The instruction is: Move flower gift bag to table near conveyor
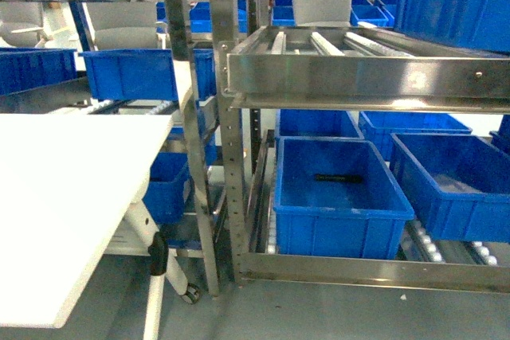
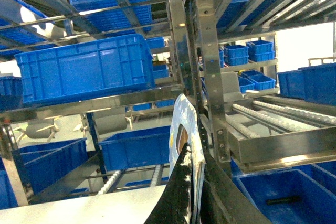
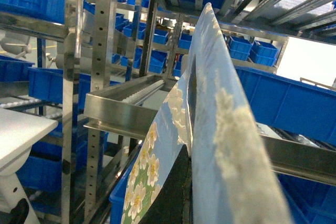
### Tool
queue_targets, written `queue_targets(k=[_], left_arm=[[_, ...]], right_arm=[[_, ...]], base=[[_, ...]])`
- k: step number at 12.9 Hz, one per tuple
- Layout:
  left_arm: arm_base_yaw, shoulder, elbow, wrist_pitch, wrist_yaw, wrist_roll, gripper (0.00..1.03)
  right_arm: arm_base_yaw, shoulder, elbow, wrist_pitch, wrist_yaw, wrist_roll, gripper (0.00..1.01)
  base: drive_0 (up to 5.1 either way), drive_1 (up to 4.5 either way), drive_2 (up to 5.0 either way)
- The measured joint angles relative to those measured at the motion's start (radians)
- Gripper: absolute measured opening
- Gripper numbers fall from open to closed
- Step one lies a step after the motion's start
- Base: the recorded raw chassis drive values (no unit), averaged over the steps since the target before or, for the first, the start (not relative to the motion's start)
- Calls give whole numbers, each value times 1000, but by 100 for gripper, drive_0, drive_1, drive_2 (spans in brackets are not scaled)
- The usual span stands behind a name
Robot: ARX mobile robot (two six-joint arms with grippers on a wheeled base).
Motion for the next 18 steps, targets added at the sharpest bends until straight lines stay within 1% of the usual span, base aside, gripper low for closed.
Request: queue_targets(k=[18], left_arm=[[0,0,0,0,0,0,2]], right_arm=[[0,0,0,-2,0,0,2]], base=[[-504,241,241]])
